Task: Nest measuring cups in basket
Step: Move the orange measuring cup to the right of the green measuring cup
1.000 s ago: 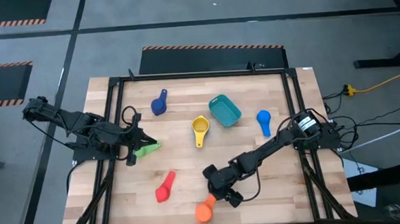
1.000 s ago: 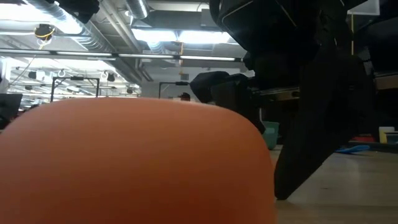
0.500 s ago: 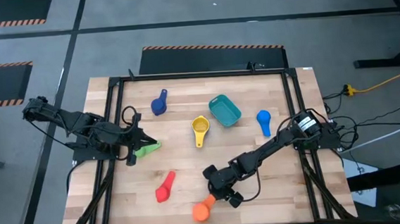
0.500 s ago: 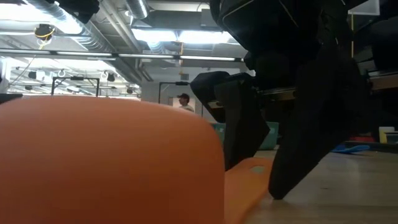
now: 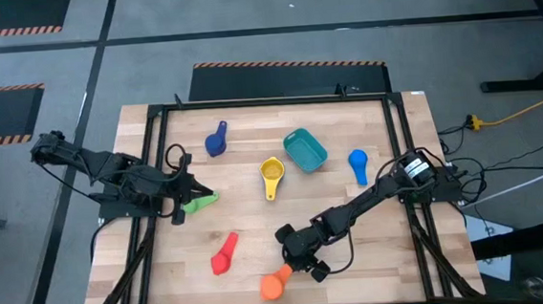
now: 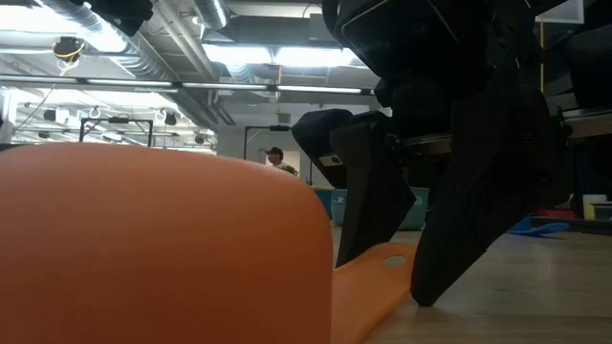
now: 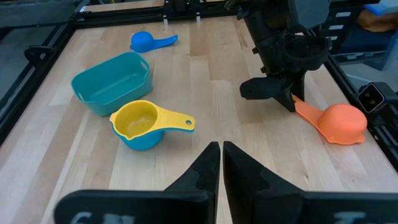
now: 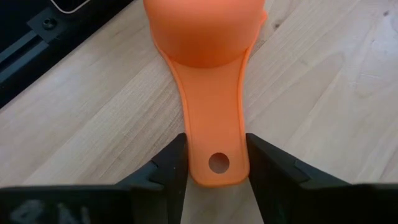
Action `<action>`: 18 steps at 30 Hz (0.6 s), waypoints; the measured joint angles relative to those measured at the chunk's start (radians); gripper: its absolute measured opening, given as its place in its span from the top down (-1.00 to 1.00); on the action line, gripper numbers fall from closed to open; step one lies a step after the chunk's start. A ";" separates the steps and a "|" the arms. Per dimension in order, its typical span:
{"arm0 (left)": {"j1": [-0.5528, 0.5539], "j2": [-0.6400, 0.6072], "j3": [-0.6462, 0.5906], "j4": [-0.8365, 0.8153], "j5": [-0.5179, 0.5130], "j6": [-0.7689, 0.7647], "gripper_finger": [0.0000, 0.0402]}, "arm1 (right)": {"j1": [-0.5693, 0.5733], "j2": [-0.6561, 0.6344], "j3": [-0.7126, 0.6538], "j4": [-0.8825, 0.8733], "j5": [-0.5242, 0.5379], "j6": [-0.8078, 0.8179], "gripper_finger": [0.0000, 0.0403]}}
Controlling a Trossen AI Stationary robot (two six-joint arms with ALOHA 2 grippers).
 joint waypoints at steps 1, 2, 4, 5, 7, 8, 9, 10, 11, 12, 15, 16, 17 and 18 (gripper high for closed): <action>0.000 0.000 0.000 0.000 0.000 0.000 0.93 | 0.000 0.000 0.000 0.000 0.000 0.000 0.26; 0.000 0.000 0.000 0.000 0.000 0.000 0.93 | 0.000 0.000 0.000 0.000 0.000 0.000 0.26; 0.000 0.000 0.000 0.000 0.000 0.000 0.93 | 0.000 -0.003 -0.001 0.000 0.001 0.000 0.26; 0.000 0.000 0.000 0.000 0.000 0.000 0.93 | 0.000 -0.006 -0.001 0.000 0.003 0.000 0.26; 0.000 0.000 0.000 0.000 0.000 0.000 0.93 | 0.000 -0.015 -0.003 -0.005 0.006 0.000 0.26; 0.000 0.000 0.000 0.000 -0.002 0.000 0.93 | 0.000 -0.020 -0.004 -0.007 0.006 0.000 0.26; 0.000 0.000 0.000 0.000 -0.002 0.000 0.93 | 0.000 -0.025 -0.004 0.002 0.006 0.000 0.26; 0.000 0.000 0.000 0.000 -0.002 0.000 0.93 | 0.000 -0.030 -0.004 0.005 0.006 0.000 0.26; 0.000 0.000 0.000 0.000 -0.002 0.000 0.93 | 0.000 -0.034 -0.004 0.005 0.006 0.000 0.26; 0.000 0.000 0.000 0.000 -0.002 0.000 0.93 | 0.000 -0.038 -0.004 0.009 0.006 0.000 0.26; 0.000 0.000 0.000 0.000 -0.002 0.000 0.93 | 0.000 -0.041 -0.003 0.025 0.006 0.000 0.26; 0.000 0.000 0.000 0.000 -0.002 0.000 0.93 | 0.000 -0.043 -0.002 0.029 0.006 0.000 0.26; 0.000 0.000 0.000 0.000 -0.002 0.000 0.93 | 0.000 -0.043 0.005 0.030 0.008 0.000 0.26; 0.000 0.000 0.000 0.000 -0.002 0.000 0.93 | 0.000 -0.044 0.014 0.031 0.017 0.000 0.26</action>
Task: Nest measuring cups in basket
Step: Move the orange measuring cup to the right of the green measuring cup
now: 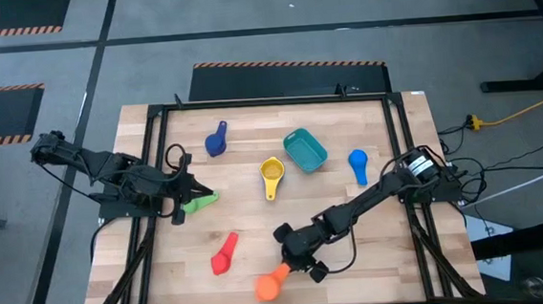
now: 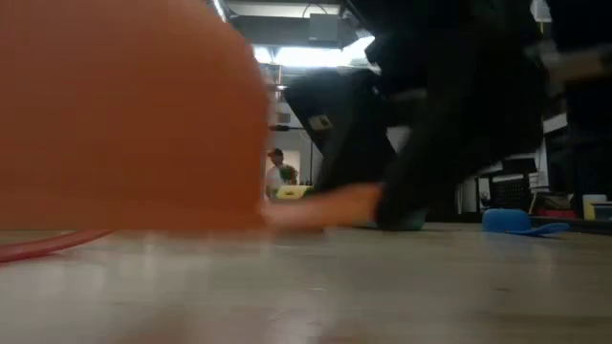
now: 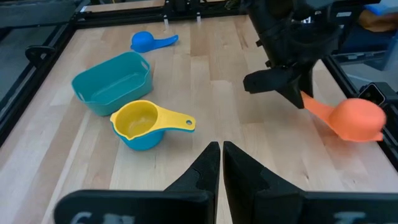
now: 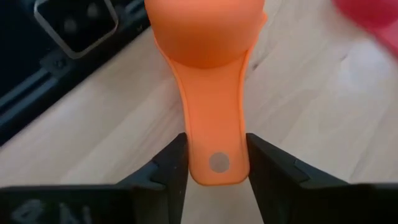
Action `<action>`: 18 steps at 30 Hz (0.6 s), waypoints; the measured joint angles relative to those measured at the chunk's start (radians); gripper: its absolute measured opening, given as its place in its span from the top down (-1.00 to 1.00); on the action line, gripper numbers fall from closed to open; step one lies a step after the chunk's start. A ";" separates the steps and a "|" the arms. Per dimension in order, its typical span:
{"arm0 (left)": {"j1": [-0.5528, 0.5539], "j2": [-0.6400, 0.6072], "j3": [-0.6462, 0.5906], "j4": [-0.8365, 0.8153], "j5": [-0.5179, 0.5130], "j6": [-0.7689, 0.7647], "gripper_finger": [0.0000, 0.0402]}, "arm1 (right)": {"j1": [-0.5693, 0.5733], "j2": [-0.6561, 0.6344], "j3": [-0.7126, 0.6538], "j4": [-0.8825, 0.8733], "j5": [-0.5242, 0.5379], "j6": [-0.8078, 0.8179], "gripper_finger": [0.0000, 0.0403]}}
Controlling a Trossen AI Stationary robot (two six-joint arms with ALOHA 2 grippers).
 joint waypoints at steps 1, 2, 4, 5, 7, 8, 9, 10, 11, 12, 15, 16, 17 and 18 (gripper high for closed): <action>0.000 0.000 0.000 0.000 0.000 0.000 0.93 | 0.000 -0.001 0.011 -0.003 0.012 0.000 0.26; 0.000 0.000 0.000 0.002 -0.002 0.000 0.93 | 0.000 -0.001 0.024 -0.012 0.022 0.000 0.26; 0.000 0.000 0.000 0.008 -0.005 0.000 0.93 | 0.000 -0.001 0.058 -0.041 0.050 -0.010 0.26; 0.000 0.000 0.000 0.010 -0.005 0.000 0.93 | 0.000 -0.002 0.078 -0.071 0.066 -0.029 0.26; 0.000 0.000 0.000 0.010 -0.005 0.000 0.93 | 0.000 -0.002 0.126 -0.152 0.113 -0.060 0.26; 0.000 0.000 0.000 0.010 -0.005 0.000 0.93 | 0.000 -0.002 0.153 -0.200 0.138 -0.074 0.26; 0.000 0.000 0.000 0.010 -0.005 0.000 0.93 | 0.000 -0.002 0.183 -0.250 0.165 -0.079 0.26; 0.000 0.000 0.000 0.010 -0.005 0.000 0.93 | 0.000 -0.002 0.212 -0.295 0.194 -0.080 0.26; 0.000 0.000 0.000 0.010 -0.005 0.000 0.93 | 0.000 -0.003 0.242 -0.337 0.224 -0.080 0.26; 0.000 0.000 0.000 0.010 -0.005 0.000 0.93 | 0.000 -0.003 0.271 -0.379 0.255 -0.081 0.26; 0.000 0.000 0.000 0.009 -0.005 0.000 0.93 | 0.000 -0.003 0.356 -0.489 0.340 -0.082 0.26; 0.000 0.000 0.000 0.009 -0.005 0.000 0.93 | 0.000 -0.003 0.382 -0.520 0.368 -0.083 0.26; 0.000 0.000 0.000 0.009 -0.005 0.000 0.93 | 0.000 -0.003 0.406 -0.544 0.394 -0.082 0.26; 0.000 0.000 0.000 0.009 -0.005 0.000 0.93 | -0.002 -0.004 0.429 -0.569 0.417 -0.082 0.26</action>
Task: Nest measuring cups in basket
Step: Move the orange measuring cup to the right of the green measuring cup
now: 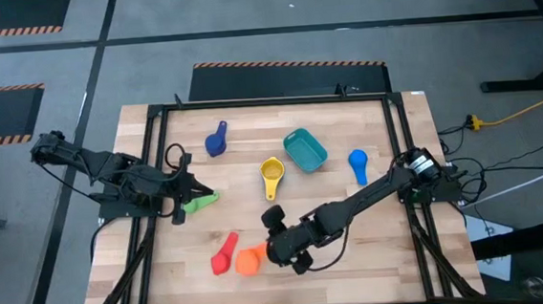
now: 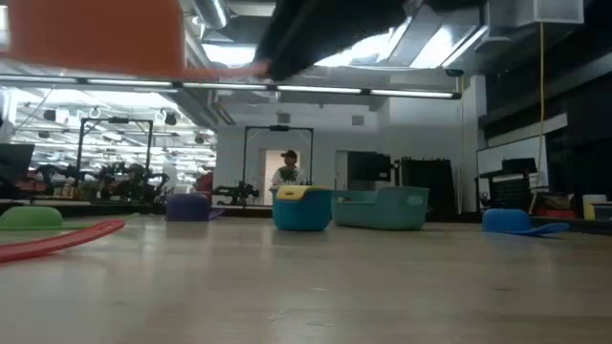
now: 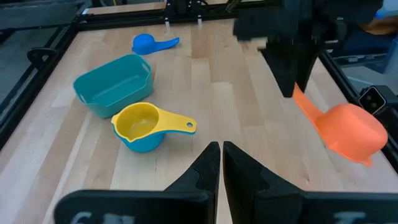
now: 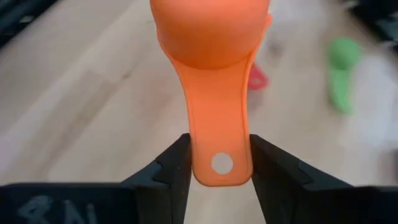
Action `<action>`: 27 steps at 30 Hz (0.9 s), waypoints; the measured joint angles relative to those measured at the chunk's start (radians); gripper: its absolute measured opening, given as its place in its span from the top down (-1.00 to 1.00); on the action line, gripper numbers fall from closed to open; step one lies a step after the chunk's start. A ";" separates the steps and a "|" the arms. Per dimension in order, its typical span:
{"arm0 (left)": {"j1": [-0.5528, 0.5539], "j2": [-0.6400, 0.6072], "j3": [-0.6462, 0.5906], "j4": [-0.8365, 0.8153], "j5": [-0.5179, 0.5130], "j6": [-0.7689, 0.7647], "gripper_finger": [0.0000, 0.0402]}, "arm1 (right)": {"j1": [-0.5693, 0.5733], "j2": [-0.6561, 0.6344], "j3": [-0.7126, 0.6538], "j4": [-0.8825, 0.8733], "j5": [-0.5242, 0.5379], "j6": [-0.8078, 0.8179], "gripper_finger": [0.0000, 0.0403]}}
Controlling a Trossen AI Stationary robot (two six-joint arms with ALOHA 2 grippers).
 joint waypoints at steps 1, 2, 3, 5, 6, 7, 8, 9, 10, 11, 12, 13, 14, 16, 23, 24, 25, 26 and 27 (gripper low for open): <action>0.000 0.000 0.000 0.000 0.000 0.000 0.93 | -0.001 0.000 0.022 -0.027 0.018 0.000 0.26; 0.000 0.000 0.000 0.000 0.000 0.000 0.93 | -0.004 0.000 0.043 -0.048 0.029 0.000 0.26; 0.000 0.000 0.000 0.000 0.000 0.000 0.93 | -0.006 0.000 0.063 -0.066 0.035 0.000 0.26; 0.000 0.000 0.000 0.000 0.000 0.000 0.93 | -0.012 0.000 0.100 -0.110 0.039 0.000 0.26; 0.000 0.000 0.000 -0.001 0.000 0.000 0.93 | -0.016 0.000 0.118 -0.130 0.039 0.000 0.26; 0.000 0.000 0.000 -0.001 0.000 0.000 0.93 | -0.018 0.000 0.134 -0.145 0.039 0.000 0.26; 0.000 0.000 0.000 -0.001 0.000 0.000 0.93 | -0.022 0.000 0.149 -0.160 0.040 0.000 0.26; 0.000 0.000 0.000 -0.001 0.000 0.000 0.93 | -0.025 -0.001 0.166 -0.179 0.040 0.001 0.26; 0.000 0.000 0.000 -0.001 0.000 0.000 0.93 | -0.028 -0.001 0.182 -0.198 0.039 0.002 0.26; 0.000 0.000 0.000 -0.001 0.000 0.000 0.93 | -0.031 -0.001 0.196 -0.214 0.039 0.003 0.26; 0.000 0.000 0.000 -0.001 0.000 0.000 0.93 | -0.031 -0.001 0.211 -0.229 0.040 0.003 0.26; 0.000 0.000 0.000 -0.001 0.000 0.000 0.93 | -0.033 -0.001 0.226 -0.247 0.042 0.003 0.26; 0.000 0.000 0.000 -0.001 0.000 0.000 0.93 | -0.033 -0.001 0.241 -0.266 0.047 0.003 0.26; 0.000 0.000 0.000 -0.001 0.000 0.000 0.93 | -0.033 -0.001 0.270 -0.301 0.047 0.000 0.26; 0.000 0.000 0.000 -0.001 0.000 0.000 0.93 | -0.032 -0.001 0.396 -0.451 0.047 -0.001 0.26; 0.000 0.000 0.000 -0.001 0.000 0.000 0.93 | -0.032 -0.001 0.417 -0.481 0.047 0.000 0.26; 0.000 0.000 0.000 -0.001 0.000 0.000 0.93 | -0.033 -0.001 0.436 -0.506 0.047 0.002 0.26; 0.000 0.000 0.000 -0.001 0.000 0.000 0.93 | -0.035 -0.001 0.454 -0.534 0.047 0.005 0.26; 0.000 0.000 0.000 -0.001 0.000 0.000 0.93 | -0.036 -0.001 0.470 -0.565 0.046 0.009 0.26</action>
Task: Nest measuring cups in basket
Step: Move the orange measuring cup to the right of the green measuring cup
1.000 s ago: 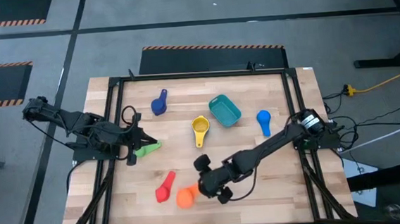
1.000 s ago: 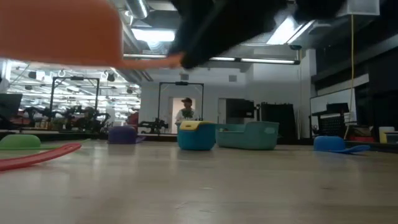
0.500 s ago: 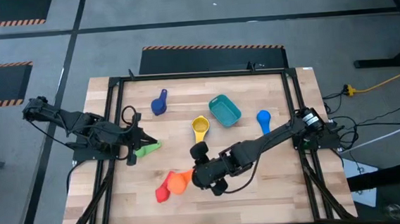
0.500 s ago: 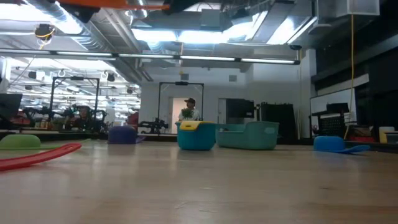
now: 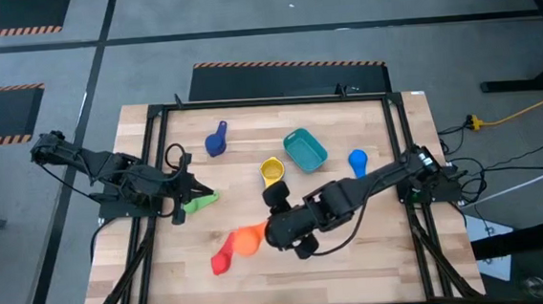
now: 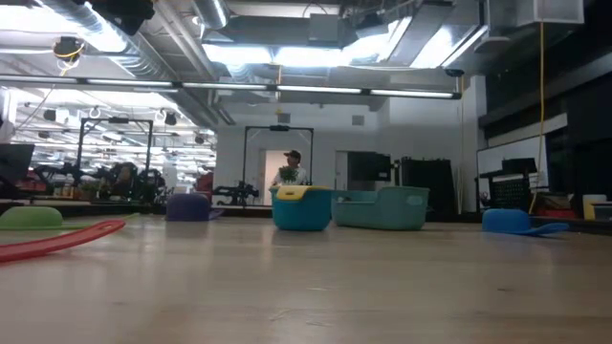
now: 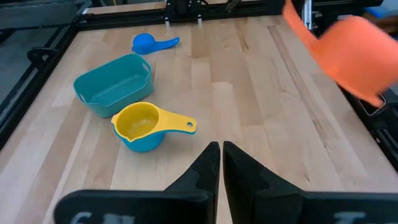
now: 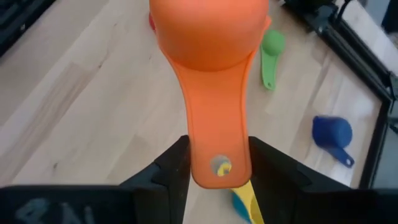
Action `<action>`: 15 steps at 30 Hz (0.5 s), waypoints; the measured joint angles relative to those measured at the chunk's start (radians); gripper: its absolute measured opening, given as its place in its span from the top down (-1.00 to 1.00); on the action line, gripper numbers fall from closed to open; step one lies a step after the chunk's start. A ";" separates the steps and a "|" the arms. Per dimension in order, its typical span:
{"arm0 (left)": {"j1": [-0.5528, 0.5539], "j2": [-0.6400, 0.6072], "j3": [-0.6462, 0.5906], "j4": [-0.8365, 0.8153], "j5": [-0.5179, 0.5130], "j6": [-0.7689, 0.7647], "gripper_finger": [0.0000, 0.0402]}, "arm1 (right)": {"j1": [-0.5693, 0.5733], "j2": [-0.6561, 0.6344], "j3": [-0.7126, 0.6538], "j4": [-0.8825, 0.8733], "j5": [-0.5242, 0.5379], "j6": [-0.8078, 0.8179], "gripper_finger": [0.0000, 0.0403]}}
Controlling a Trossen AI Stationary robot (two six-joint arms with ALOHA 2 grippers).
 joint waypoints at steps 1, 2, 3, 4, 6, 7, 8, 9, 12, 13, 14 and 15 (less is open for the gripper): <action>0.000 0.000 0.000 0.000 0.000 0.000 0.93 | -0.002 0.000 0.015 -0.034 -0.003 0.010 0.26; 0.000 0.000 0.000 0.000 0.000 0.000 0.93 | -0.006 0.000 0.026 -0.067 -0.008 0.022 0.26; 0.000 0.000 0.000 0.000 0.000 0.000 0.93 | -0.009 0.000 0.034 -0.094 -0.011 0.033 0.26; 0.000 0.000 0.000 0.000 0.000 0.000 0.93 | -0.013 -0.001 0.037 -0.118 -0.016 0.048 0.26; 0.000 0.000 0.000 0.000 0.000 0.000 0.93 | -0.022 -0.001 0.035 -0.164 -0.032 0.063 0.26; 0.000 0.000 0.000 0.000 0.000 0.000 0.93 | -0.027 -0.001 0.028 -0.178 -0.034 0.074 0.26; 0.000 0.000 0.000 0.000 0.000 0.000 0.93 | -0.033 -0.001 0.018 -0.190 -0.036 0.081 0.26; 0.000 0.000 0.000 0.000 0.000 0.000 0.93 | -0.039 -0.001 0.007 -0.202 -0.043 0.091 0.26; 0.000 0.000 0.000 0.000 0.000 0.000 0.93 | -0.058 -0.001 -0.039 -0.194 -0.114 0.100 0.26; 0.000 0.000 0.000 0.000 0.000 0.000 0.93 | -0.064 -0.002 -0.059 -0.183 -0.136 0.100 0.26; 0.000 0.000 0.000 0.000 0.000 0.000 0.93 | -0.069 -0.006 -0.084 -0.176 -0.149 0.100 0.26; 0.000 0.000 0.000 0.000 0.000 0.000 0.93 | -0.076 -0.010 -0.111 -0.167 -0.159 0.100 0.26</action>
